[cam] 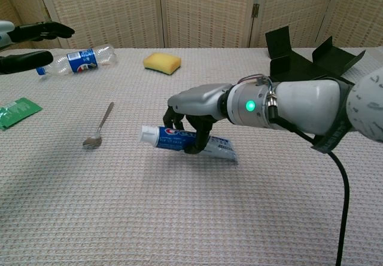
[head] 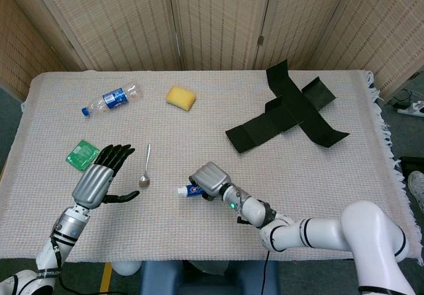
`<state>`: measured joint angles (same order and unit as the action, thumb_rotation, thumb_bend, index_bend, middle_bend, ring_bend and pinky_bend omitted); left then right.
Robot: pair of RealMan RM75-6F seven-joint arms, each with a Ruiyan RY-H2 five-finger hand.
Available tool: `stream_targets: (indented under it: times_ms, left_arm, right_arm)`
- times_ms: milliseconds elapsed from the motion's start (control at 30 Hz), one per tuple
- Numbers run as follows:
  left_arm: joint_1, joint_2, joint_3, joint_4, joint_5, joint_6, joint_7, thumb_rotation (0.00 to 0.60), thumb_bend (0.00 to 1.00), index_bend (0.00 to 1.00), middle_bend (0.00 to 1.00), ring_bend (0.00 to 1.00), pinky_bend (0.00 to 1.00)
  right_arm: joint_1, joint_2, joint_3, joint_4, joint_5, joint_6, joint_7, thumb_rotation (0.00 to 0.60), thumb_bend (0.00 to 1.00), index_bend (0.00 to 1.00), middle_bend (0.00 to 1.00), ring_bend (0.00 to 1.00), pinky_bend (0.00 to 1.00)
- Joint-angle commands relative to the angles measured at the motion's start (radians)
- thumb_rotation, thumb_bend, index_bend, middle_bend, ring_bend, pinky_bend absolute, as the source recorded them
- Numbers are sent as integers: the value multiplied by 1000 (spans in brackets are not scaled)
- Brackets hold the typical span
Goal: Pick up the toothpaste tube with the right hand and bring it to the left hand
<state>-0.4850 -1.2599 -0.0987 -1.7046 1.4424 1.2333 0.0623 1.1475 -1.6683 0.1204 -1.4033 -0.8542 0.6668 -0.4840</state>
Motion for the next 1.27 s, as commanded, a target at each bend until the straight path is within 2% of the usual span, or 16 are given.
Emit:
stream_targets:
  times_ms: [33,67,200,267,333,367,433,467,500,667,867,1033,1267]
  left_arm:
    - [3,2,0,6,-1,1,0,56,150,54,83,37,0]
    - [5,2,-1,10,-1,4,-2,56,150,50,83,37,0]
    - [12,2,-11,29,6,25,-24,68,150,38,83,37,0]
    - [20,5,-15,39,0,35,-32,73,151,37,83,38,0]
    - [26,15,-18,36,-19,35,-29,125,152,34,83,39,0]
    - [31,21,-22,38,-26,40,-28,186,152,34,83,41,0]
    - [41,25,-29,43,-35,55,-36,432,152,49,83,52,0]
    - [47,28,-32,51,-38,65,-38,528,156,58,83,59,0]
    - [52,31,-34,56,-41,72,-39,597,172,68,84,68,0]
    - [84,35,-45,104,-61,124,5,600,276,129,144,110,0]
    - [128,81,-30,86,-143,113,98,600,281,177,159,116,0]
    - [170,106,-13,44,-181,133,141,600,281,169,159,116,0]
    - [243,104,29,-5,-151,218,192,600,280,149,159,116,0]
  right_arm:
    - [21,-9,-12,-13,74,15,-43,600,755,71,242,389,394]
    - [21,-5,-10,-24,90,22,-43,600,753,13,181,341,354]
    - [-3,29,10,-79,77,57,1,600,741,0,51,234,271]
    - [-33,71,18,-124,39,88,38,600,740,0,46,227,269]
    - [-69,116,22,-163,-8,130,72,600,740,0,71,243,272]
    - [-99,146,25,-188,-43,169,100,600,740,0,104,267,281]
    - [-149,190,22,-222,-100,233,142,600,740,16,172,309,307]
    - [-185,217,16,-241,-137,282,162,600,741,52,205,322,320]
    - [-211,238,8,-255,-160,316,173,600,741,105,239,332,330]
    - [-356,370,-51,-342,-231,495,163,600,740,209,279,332,335]
    - [-526,486,-122,-363,-324,648,242,600,731,213,231,284,331]
    - [-651,536,-164,-341,-416,757,355,600,716,195,206,272,318]
    - [-799,553,-213,-301,-506,868,443,600,716,195,206,271,318]
